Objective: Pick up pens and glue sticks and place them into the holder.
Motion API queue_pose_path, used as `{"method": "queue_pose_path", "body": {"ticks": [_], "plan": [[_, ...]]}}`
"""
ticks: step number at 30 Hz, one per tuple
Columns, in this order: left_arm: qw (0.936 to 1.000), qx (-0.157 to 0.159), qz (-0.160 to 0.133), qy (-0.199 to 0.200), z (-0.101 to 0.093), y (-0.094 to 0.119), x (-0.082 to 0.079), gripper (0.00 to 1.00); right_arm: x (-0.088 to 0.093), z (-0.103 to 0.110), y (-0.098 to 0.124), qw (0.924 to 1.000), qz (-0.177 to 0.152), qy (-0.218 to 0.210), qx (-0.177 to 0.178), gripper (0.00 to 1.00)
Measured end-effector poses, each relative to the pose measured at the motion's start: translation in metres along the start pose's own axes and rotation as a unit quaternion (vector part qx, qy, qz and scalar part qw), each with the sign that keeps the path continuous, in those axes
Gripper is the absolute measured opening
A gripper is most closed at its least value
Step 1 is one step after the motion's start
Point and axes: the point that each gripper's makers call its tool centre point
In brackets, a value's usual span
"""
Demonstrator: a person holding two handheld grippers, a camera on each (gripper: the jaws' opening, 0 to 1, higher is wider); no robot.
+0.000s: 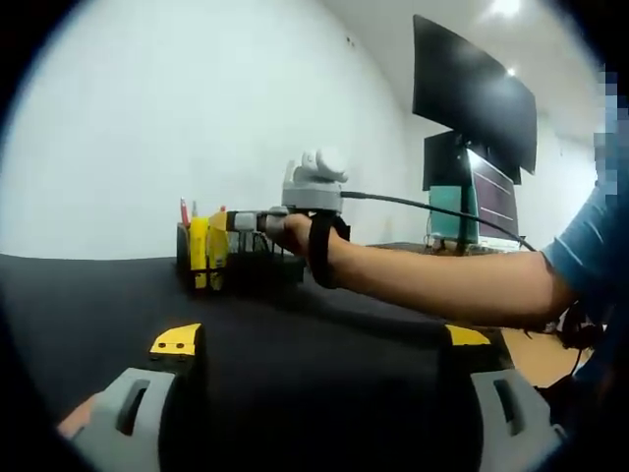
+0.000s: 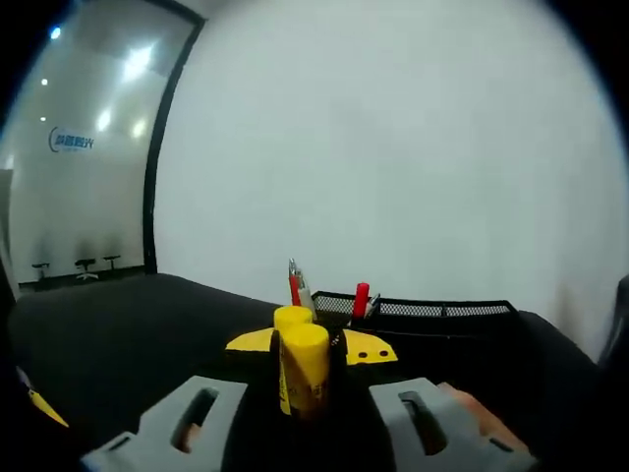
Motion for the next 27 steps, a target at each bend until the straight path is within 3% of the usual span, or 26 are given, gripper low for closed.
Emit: {"method": "queue_pose_path", "body": {"ticks": [10,16,25,27], "plan": [[0.9999,-0.010,0.005,-0.003,0.003,0.000,0.002,0.91,-0.030,-0.011,0.026,0.9998,-0.018,0.010,0.002,0.21],[0.9998,-0.019,0.008,-0.004,0.007,-0.001,0.004,0.90,-0.047,-0.022,0.055,0.9992,-0.026,0.029,0.012,0.21],[0.9995,-0.032,0.000,0.007,0.014,0.001,0.001,0.88,-0.057,-0.042,0.098,0.9987,-0.027,0.035,0.026,0.26],[0.9997,-0.021,-0.002,0.013,0.009,0.001,0.000,0.87,-0.059,-0.041,0.107,0.9988,-0.030,0.033,0.020,0.27]]}}
Point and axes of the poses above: the point that each gripper's makers call its tool centre point, and the gripper's own axes: y roughly backward along the fingers, z roughly to its left, x roughly out of its underside, and after that the axes turned 13 degrees about y, right-handed
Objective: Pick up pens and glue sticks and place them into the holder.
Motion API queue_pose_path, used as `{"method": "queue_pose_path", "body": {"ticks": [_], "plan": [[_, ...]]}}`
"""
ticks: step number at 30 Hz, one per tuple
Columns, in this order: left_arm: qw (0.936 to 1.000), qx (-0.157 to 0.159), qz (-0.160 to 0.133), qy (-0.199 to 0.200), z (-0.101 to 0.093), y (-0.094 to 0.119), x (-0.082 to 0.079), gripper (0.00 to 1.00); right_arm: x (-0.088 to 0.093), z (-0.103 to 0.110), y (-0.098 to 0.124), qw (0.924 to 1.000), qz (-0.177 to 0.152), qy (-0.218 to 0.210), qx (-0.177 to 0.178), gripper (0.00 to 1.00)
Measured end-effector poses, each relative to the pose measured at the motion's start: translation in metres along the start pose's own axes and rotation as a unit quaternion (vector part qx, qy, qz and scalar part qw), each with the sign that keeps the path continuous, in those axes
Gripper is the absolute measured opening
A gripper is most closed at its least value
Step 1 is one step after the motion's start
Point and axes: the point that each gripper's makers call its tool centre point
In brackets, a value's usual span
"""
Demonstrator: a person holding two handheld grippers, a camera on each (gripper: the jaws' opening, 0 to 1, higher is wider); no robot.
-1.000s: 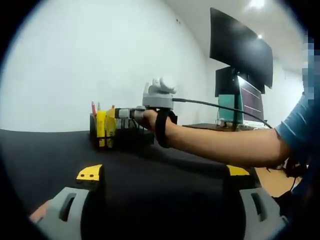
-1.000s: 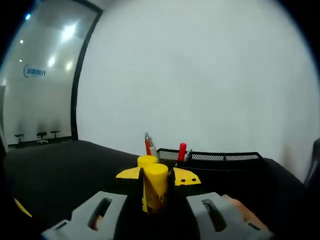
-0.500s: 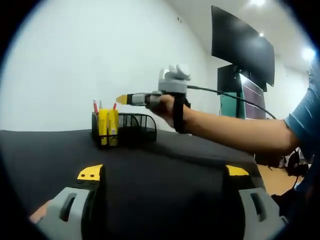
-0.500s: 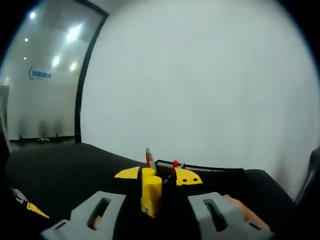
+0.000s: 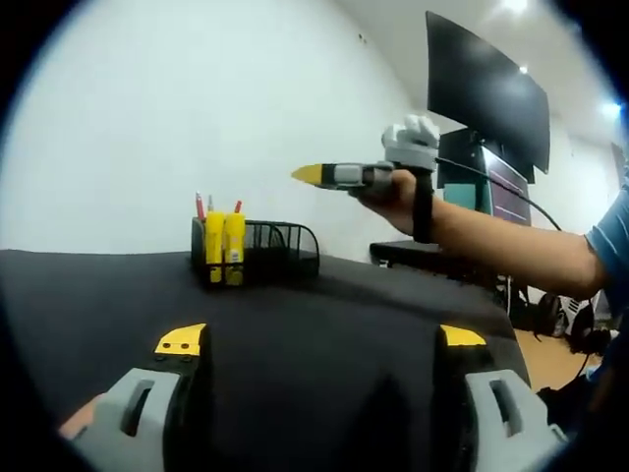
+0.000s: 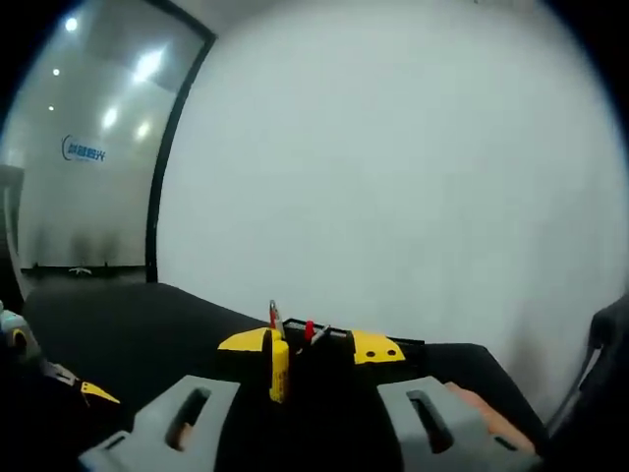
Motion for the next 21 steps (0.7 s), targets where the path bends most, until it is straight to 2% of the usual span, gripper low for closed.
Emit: {"method": "queue_pose_path", "body": {"ticks": [8,11,16,21], "plan": [[0.9998,0.001,-0.013,0.015,0.002,0.001,-0.005,0.86,0.003,0.006,0.034,0.9998,0.000,0.016,-0.009,0.30],[0.9998,-0.001,-0.008,0.017,0.003,0.000,-0.004,0.85,0.007,0.008,0.046,0.9998,0.001,0.015,-0.012,0.32],[0.9999,-0.002,-0.008,0.013,0.003,0.001,-0.003,0.85,0.015,0.008,0.067,0.9999,0.004,0.008,-0.010,0.34],[0.9997,0.000,-0.014,0.021,0.003,0.002,-0.006,0.89,0.025,0.004,0.087,1.0000,0.003,-0.007,-0.003,0.37]]}}
Point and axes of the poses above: the point that each gripper's makers call its tool centre point, and the gripper's own axes: y roughly backward along the fingers, z roughly to its left, x roughly out of its underside, and after that the axes turned 13 degrees about y, right-handed
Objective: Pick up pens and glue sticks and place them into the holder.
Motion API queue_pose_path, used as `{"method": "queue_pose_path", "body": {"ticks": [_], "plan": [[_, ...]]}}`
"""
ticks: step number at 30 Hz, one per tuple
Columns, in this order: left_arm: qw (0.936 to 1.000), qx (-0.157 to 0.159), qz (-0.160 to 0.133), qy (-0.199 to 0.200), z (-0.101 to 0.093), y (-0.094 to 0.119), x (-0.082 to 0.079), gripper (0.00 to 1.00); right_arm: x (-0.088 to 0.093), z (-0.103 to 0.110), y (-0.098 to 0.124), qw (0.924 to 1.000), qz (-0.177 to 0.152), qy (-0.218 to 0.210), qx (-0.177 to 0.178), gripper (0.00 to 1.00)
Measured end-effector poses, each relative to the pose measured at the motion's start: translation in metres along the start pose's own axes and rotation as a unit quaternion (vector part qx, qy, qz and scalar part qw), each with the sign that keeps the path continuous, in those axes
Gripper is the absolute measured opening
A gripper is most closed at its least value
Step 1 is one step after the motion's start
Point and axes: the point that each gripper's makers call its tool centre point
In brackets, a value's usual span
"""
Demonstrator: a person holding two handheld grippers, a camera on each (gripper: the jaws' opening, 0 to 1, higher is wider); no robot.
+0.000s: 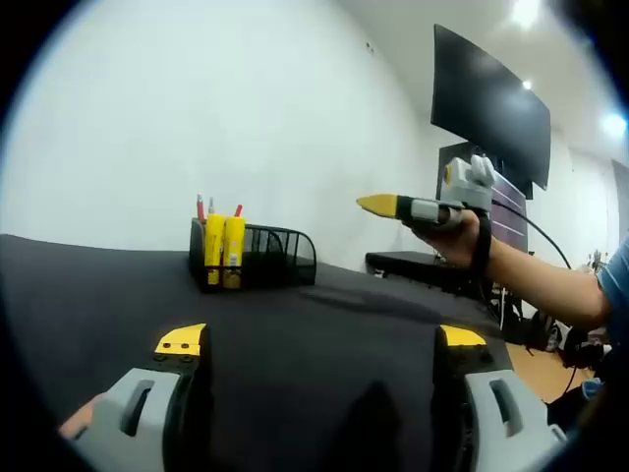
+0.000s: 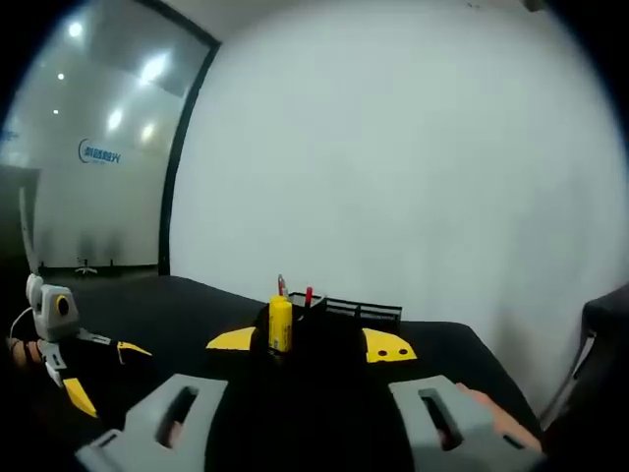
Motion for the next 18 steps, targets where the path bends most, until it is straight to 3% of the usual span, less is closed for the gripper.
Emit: {"method": "queue_pose_path", "body": {"ticks": [8,18], "plan": [[1.0000,-0.002,-0.006,0.000,0.000,0.000,-0.002,0.94,0.022,-0.001,0.023,0.9998,0.004,-0.021,0.004,0.55],[1.0000,-0.008,-0.003,0.004,0.003,-0.001,-0.001,0.95,0.055,0.022,0.038,0.9992,0.029,-0.023,-0.013,0.64]]}}
Point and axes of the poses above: the point that each gripper's makers call its tool centre point, and the gripper's own axes: y roughly backward along the fingers, z roughly to its left, x roughly out of its underside, and after that the axes turned 13 degrees about y, right-handed
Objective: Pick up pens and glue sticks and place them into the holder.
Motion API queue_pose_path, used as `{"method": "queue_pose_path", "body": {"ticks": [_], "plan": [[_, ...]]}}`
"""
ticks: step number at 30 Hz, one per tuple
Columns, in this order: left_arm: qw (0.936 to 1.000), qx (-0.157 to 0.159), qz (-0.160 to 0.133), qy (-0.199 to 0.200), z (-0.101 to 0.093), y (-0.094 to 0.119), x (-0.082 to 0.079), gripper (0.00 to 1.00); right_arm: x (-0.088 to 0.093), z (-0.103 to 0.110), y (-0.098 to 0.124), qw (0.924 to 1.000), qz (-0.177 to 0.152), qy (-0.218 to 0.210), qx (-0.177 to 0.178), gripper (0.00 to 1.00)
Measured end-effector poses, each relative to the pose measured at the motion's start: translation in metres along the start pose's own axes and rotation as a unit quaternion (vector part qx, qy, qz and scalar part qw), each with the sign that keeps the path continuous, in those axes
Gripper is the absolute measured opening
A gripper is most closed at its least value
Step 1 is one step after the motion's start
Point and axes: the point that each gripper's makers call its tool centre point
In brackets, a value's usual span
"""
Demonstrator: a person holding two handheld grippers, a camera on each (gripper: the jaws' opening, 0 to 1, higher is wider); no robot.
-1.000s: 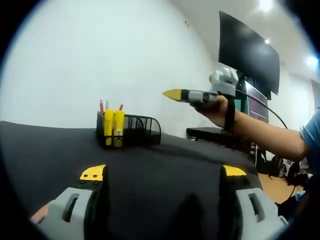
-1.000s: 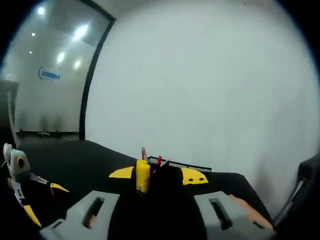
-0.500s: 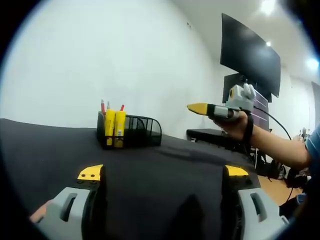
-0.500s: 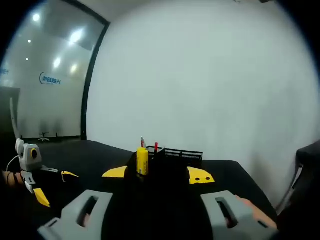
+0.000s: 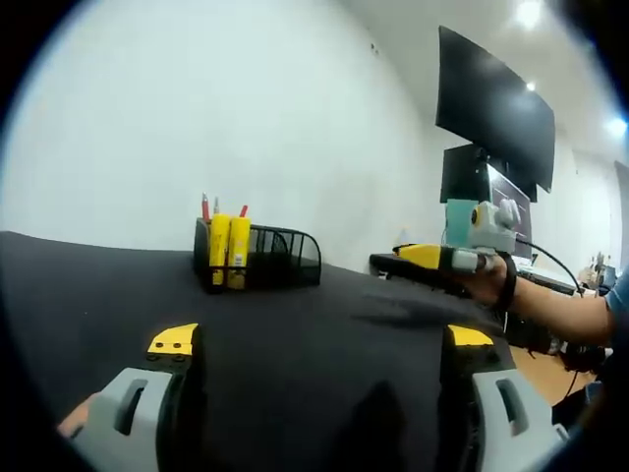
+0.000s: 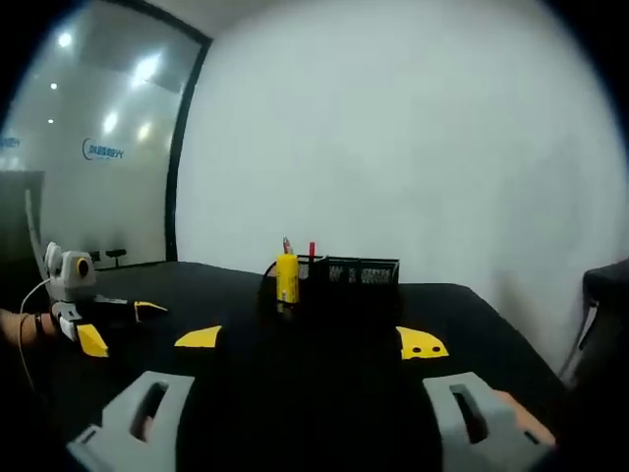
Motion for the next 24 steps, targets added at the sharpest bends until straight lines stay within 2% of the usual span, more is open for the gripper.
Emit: {"method": "queue_pose_path", "body": {"ticks": [4,8,19,24], "plan": [[1.0000,0.003,0.002,0.001,-0.001,0.000,0.001,0.94,0.014,0.008,0.004,0.9998,0.015,0.008,-0.005,0.62],[1.0000,0.005,0.006,-0.003,-0.003,-0.001,0.003,0.93,0.020,0.010,0.010,0.9997,0.018,0.013,-0.004,0.63],[1.0000,0.003,0.003,-0.004,-0.002,0.000,0.001,0.93,0.041,0.004,0.019,0.9994,0.031,-0.012,0.004,0.64],[1.0000,0.004,0.001,-0.005,-0.003,0.001,0.000,0.93,0.042,0.003,0.023,0.9993,0.023,-0.029,0.005,0.65]]}}
Point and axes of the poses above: the point that each gripper's makers call its tool centre point, and the gripper's own axes: y roughly backward along the fingers, z roughly to its left, x roughly out of its underside, and after that the axes turned 13 degrees about y, right-handed
